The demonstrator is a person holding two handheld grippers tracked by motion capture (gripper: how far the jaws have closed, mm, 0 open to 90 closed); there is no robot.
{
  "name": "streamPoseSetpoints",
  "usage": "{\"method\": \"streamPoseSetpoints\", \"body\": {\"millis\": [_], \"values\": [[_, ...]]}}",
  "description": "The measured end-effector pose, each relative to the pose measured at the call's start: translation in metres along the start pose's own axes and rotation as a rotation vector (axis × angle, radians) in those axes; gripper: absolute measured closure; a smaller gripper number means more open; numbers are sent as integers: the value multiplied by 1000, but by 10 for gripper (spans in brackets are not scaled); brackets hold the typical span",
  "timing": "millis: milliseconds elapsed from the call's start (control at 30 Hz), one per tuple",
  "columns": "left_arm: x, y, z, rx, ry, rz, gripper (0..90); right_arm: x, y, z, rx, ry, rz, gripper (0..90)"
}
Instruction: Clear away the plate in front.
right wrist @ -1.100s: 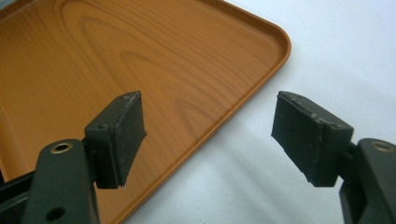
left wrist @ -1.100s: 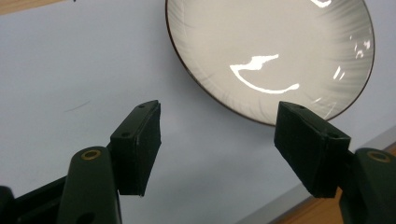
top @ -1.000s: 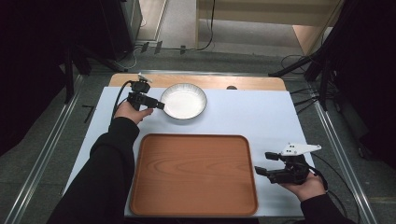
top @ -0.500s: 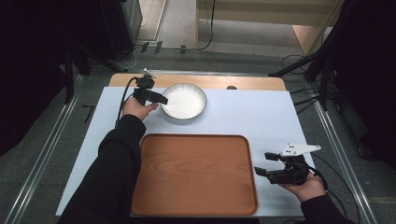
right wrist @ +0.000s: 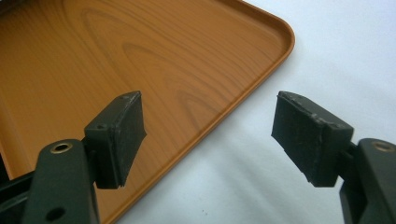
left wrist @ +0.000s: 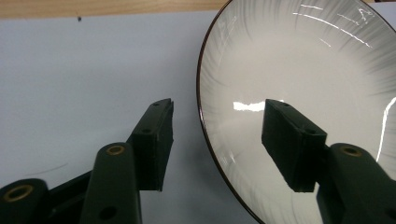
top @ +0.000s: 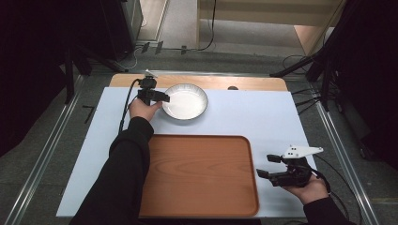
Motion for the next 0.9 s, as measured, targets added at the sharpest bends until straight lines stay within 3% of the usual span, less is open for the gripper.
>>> {"method": "streamPoseSetpoints", "body": {"millis": [133,233,333,367,400,433,500,700,900], "values": [[-1,-2,5,3,-19,-23,508,0,0,0,0,3,0,259],[0,-4,10,-25,-37,-71,548,-1,-1,0,0,4,4,259],[3,-6,12,-48,-25,-68,581,-1,-1,0,-4,2,1,259],[5,-8,14,-66,-35,-94,629,-2,-1,-1,-5,2,-3,259],[5,-8,14,-66,-35,-94,650,-2,-1,-1,-3,3,-4,260],[6,-9,16,-93,-54,-129,662,-2,-1,-1,-4,2,-1,259],[7,-9,17,-111,-72,-166,683,-2,-2,-1,-4,3,-2,259],[5,-9,21,-147,-79,-202,726,-2,-3,0,13,-3,-5,259],[3,-8,26,-200,-93,-264,744,-3,-4,-1,9,-4,-7,259]]}}
Point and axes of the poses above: each handheld gripper's, and its own axes: z roughly forward along the jaws, y roughly out of its top, x roughly to its left, the point moved 8 cm from there along z, roughly forward along the jaws, and after that the axes turned 9 degrees about -x, right-handed, at the moved point
